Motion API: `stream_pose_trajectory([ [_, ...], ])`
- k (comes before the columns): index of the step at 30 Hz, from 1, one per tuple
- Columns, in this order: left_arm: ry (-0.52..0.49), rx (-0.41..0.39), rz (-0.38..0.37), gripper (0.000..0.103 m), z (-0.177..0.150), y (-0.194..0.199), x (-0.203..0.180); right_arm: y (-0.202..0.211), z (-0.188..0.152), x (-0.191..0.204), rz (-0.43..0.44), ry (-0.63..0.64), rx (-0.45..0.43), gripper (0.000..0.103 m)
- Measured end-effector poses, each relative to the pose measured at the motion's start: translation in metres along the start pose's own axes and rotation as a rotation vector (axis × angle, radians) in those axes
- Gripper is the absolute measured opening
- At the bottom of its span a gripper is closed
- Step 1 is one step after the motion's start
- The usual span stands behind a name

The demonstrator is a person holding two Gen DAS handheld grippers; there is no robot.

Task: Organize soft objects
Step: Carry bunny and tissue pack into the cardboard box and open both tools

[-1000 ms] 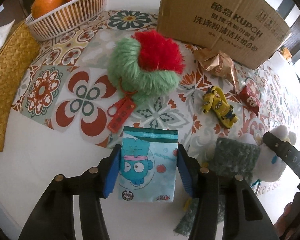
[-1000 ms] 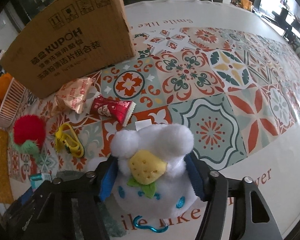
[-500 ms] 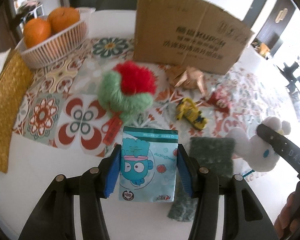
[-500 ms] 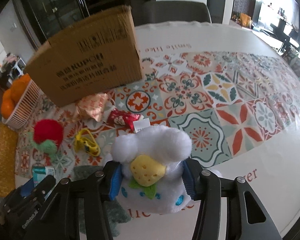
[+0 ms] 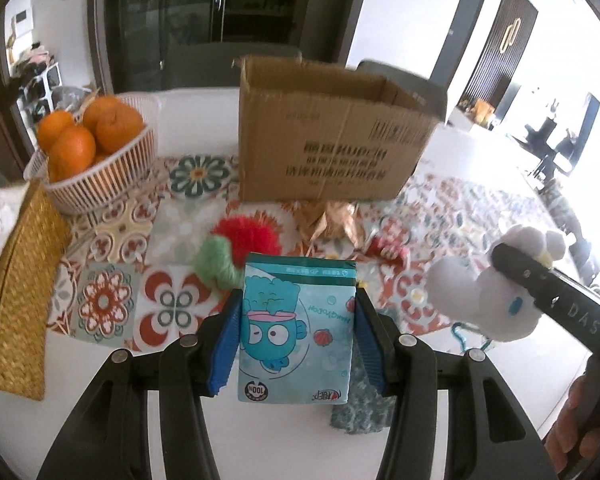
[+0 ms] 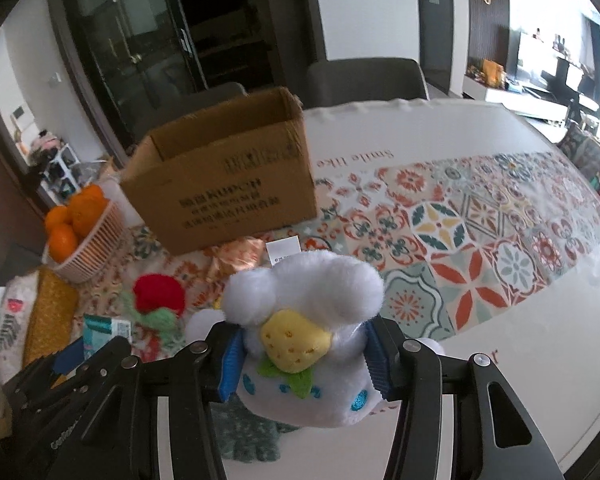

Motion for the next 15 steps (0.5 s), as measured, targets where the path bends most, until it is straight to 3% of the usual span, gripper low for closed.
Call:
stream_pose_trajectory([
  [15,-0.052,-0.161,-0.036,0.052,0.062,0.038,-0.028,0.022,0.064,0.008,0.137,0.047,-0.116,0.052],
])
Point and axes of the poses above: each gripper's, at about its wrist camera, not at the fingertips, and y roughly against the way its jaws point, x to its left, z to its top, the point moved 3 cm from there along -y, roughly the way its jaws point, and after that the axes turned 12 degrees about y, right-handed, at the moved point
